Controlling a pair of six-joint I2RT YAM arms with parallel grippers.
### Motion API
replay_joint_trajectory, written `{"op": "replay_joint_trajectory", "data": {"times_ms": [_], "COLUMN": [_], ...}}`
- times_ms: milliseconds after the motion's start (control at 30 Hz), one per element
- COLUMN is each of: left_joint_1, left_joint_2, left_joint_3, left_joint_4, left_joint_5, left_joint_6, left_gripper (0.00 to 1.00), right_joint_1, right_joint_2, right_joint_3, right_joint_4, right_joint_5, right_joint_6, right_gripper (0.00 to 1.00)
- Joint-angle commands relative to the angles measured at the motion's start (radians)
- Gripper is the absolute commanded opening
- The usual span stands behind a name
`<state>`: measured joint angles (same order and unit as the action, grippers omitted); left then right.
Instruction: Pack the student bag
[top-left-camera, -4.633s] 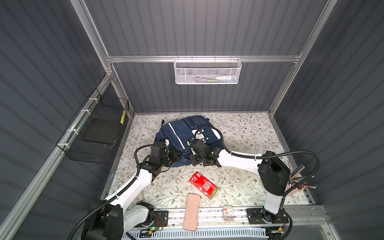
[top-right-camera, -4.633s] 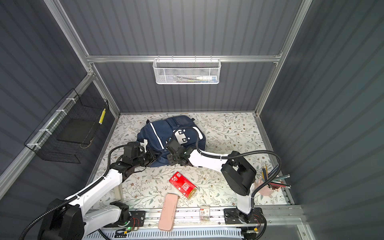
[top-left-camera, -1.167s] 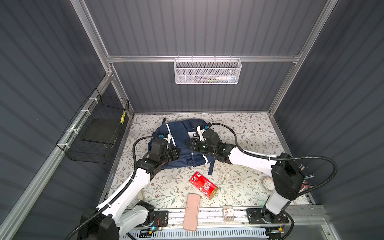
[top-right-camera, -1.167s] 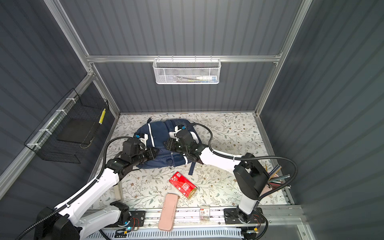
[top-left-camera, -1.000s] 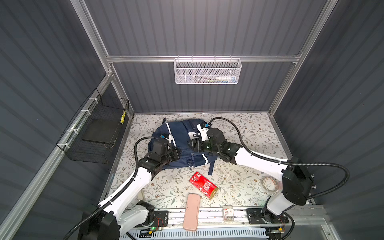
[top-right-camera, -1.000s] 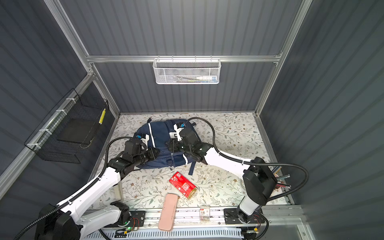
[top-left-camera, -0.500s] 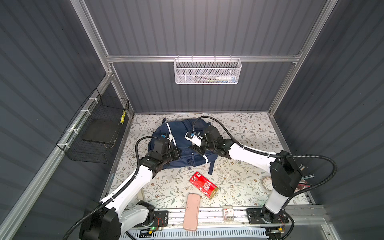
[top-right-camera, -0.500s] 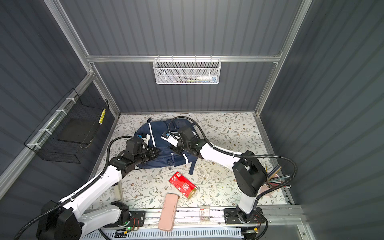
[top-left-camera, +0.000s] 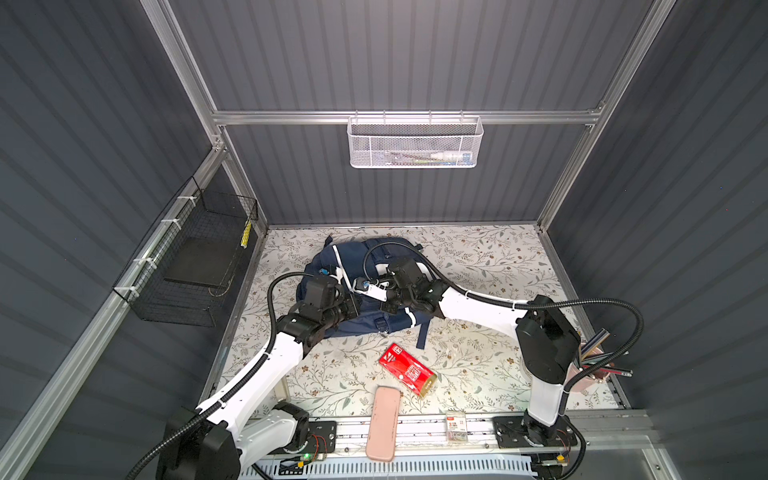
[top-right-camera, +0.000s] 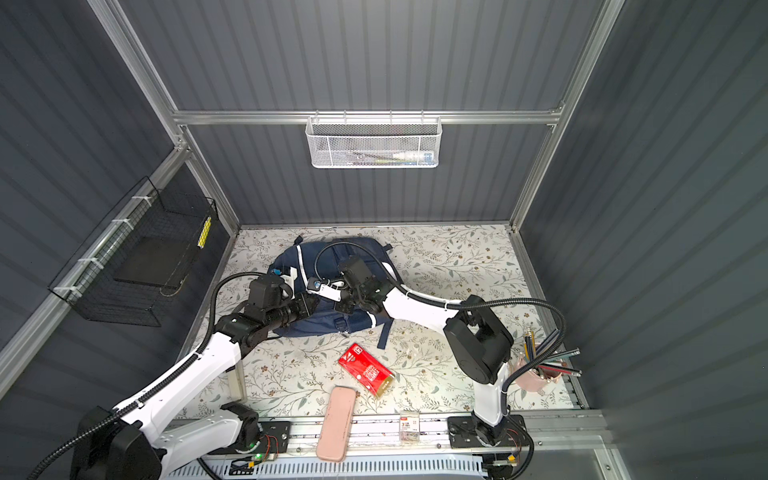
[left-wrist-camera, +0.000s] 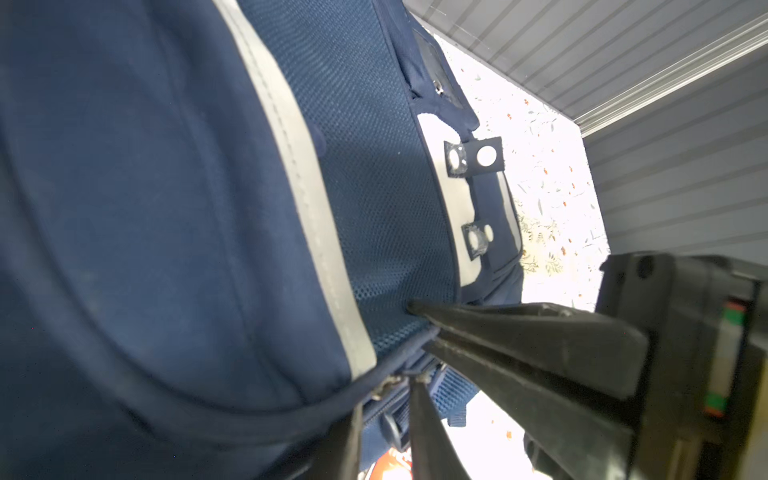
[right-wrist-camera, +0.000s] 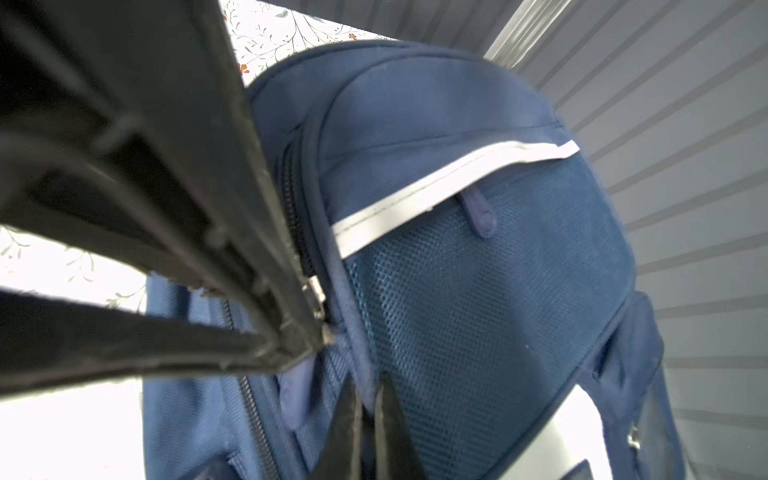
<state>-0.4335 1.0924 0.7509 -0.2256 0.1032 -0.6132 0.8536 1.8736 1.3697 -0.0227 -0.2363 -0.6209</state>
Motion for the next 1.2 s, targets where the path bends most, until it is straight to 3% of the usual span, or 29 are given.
{"op": "replay_joint_trajectory", "data": {"times_ms": [0, 233, 333, 367, 500, 567, 667, 900, 1167], "left_joint_1": [0.000, -0.045, -0.067, -0.074, -0.089, -0.093, -0.110, -0.117, -0.109], "left_joint_2": [-0.006, 0.019, 0.037, 0.046, 0.066, 0.076, 0.110, 0.133, 0.045], "left_joint_3": [0.018, 0.022, 0.024, 0.028, 0.050, 0.061, 0.089, 0.122, 0.140], "left_joint_4": [0.039, 0.038, 0.038, 0.035, -0.006, -0.013, -0.035, -0.081, -0.170], "left_joint_5": [0.013, -0.029, -0.054, -0.063, -0.142, -0.169, -0.230, -0.286, -0.250], "left_joint_6": [-0.001, 0.019, 0.037, 0.041, 0.055, 0.071, 0.104, 0.135, 0.097], "left_gripper": [0.43, 0.42, 0.26, 0.25, 0.28, 0.41, 0.43, 0.09, 0.09], "right_joint_1": [-0.009, -0.034, -0.036, -0.036, -0.037, -0.036, -0.029, -0.028, -0.069], "right_joint_2": [-0.050, -0.042, -0.055, -0.060, -0.076, -0.079, -0.070, -0.076, -0.074], "right_joint_3": [0.046, 0.104, 0.106, 0.103, 0.106, 0.106, 0.111, 0.084, 0.052], "right_joint_4": [-0.038, -0.075, -0.064, -0.055, -0.060, -0.063, -0.069, -0.071, -0.081], "right_joint_5": [-0.087, -0.185, -0.202, -0.208, -0.215, -0.225, -0.233, -0.222, -0.135], "right_joint_6": [0.035, 0.107, 0.143, 0.155, 0.166, 0.178, 0.197, 0.210, 0.250], "right_gripper": [0.00, 0.00, 0.00, 0.00, 0.00, 0.00, 0.00, 0.00, 0.00]}}
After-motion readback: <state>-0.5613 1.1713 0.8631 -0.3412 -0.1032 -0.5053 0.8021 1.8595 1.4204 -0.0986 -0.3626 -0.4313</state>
